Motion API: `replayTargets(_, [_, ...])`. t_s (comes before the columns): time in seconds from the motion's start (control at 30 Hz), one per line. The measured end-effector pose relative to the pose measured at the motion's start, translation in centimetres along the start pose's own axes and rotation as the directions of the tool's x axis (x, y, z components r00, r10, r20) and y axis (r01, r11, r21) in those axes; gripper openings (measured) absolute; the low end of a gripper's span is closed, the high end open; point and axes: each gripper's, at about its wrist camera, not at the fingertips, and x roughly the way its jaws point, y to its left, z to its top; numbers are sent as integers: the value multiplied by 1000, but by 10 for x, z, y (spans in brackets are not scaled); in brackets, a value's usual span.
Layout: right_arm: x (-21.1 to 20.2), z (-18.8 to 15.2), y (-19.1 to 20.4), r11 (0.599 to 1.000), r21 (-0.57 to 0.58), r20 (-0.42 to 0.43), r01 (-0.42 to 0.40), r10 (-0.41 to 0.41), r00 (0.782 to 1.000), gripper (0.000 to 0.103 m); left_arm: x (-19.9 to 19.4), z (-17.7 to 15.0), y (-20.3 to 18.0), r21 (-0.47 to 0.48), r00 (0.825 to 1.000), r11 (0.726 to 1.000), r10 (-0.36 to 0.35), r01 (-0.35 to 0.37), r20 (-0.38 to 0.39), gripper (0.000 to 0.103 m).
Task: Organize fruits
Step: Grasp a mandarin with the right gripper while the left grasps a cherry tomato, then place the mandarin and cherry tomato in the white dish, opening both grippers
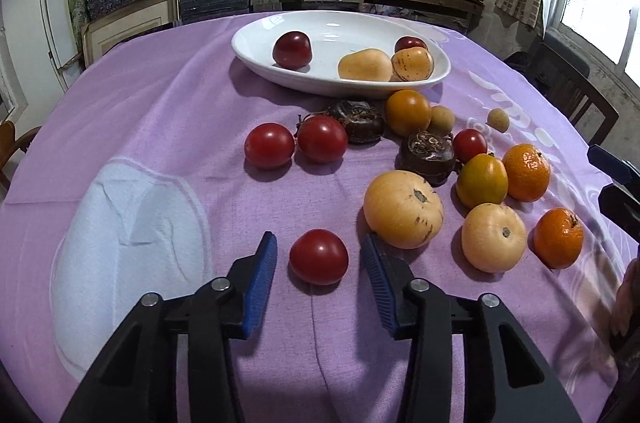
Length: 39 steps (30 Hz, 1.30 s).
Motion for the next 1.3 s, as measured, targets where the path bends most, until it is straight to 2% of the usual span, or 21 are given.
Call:
replayTargets(0.1, [2, -3, 1, 1000, -1, -30, -15, 15, 999, 98, 1, 1, -1, 3, 1000, 1000, -25, 25, 1, 29])
replayTargets(0.23, [0, -11, 3, 1000, -3, -71, -29, 29, 997, 95, 2, 2, -1, 4, 999, 999, -51, 51, 1, 28])
replayTargets(0.37, [4, -19, 6, 999, -28, -150, -28, 23, 988, 62, 2, 1, -4, 15, 1000, 999, -31, 31, -1, 28])
replayTargets(0.53, [8, -22, 17, 997, -75, -174, -9, -4, 985, 61, 5, -1, -23, 106, 996, 990, 89, -89, 4, 29])
replayTargets(0.67, [22, -25, 25, 994, -103, -235, -26, 1, 972, 46, 7, 0, -13, 67, 999, 997, 44, -44, -6, 29])
replayTargets(0.8, [27, -26, 29, 993, -119, -249, -16, -14, 968, 46, 6, 1, -12, 58, 999, 998, 34, -34, -6, 29])
replayTargets(0.9, [37, -28, 25, 994, -105, -302, -26, -7, 953, 46, 6, 1, -10, 42, 1000, 999, 16, -16, -4, 27])
replayTargets(1.03, [38, -27, 24, 994, -103, -293, -40, 8, 956, 45, 4, 1, -7, 24, 1000, 1000, -8, 8, 2, 26])
replayTargets(1.1, [36, -26, 21, 995, -86, -279, -46, 20, 960, 45, -1, 0, -8, 27, 1000, 1000, -14, 13, 25, 25])
replayTargets(1.2, [29, -24, 17, 997, -55, -261, -53, 37, 965, 45, -14, 2, -12, 48, 996, 999, 11, -16, 88, 25])
replayTargets(1.3, [22, -5, 12, 996, -51, -240, -70, 56, 969, 45, -25, 24, -9, 42, 993, 999, 9, -14, 119, 25])
